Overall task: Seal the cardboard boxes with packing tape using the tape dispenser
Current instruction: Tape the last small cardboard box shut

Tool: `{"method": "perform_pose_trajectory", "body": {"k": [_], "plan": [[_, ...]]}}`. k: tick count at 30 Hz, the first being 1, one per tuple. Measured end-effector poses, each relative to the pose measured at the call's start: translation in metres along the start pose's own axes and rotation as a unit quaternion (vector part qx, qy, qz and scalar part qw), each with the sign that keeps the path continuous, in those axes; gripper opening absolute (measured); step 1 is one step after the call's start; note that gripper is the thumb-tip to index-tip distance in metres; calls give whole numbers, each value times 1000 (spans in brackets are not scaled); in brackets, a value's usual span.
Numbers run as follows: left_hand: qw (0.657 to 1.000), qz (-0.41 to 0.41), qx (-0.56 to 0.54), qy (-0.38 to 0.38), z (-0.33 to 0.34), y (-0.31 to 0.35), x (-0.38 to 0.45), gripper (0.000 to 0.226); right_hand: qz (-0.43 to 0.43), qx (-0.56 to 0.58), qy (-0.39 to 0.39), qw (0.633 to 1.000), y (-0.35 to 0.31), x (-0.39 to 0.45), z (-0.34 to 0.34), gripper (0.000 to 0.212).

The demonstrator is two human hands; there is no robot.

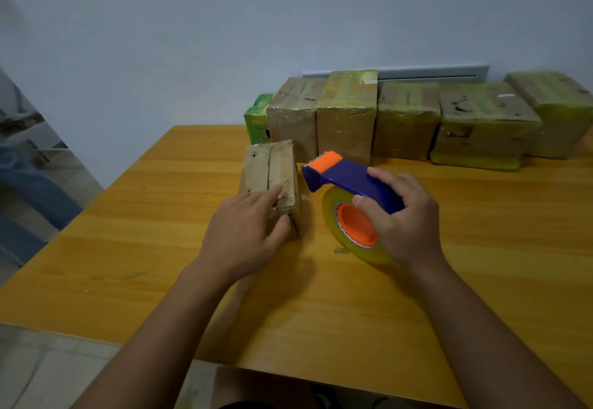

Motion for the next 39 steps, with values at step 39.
{"method": "perform_pose_trajectory", "body": {"k": [39], "plan": [[981,-28,-131,140,2,-38,-8,37,-10,21,-3,1000,0,-3,-1,67]]}}
Point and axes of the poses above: each hand's wrist, its own x-axis towards the middle knuckle, its own z-axis out of the palm, y = z × x, the point moved 8 cm from there along x, towards the middle knuckle, and after that the axes turned 8 degrees about -z, right-handed, at the moved point
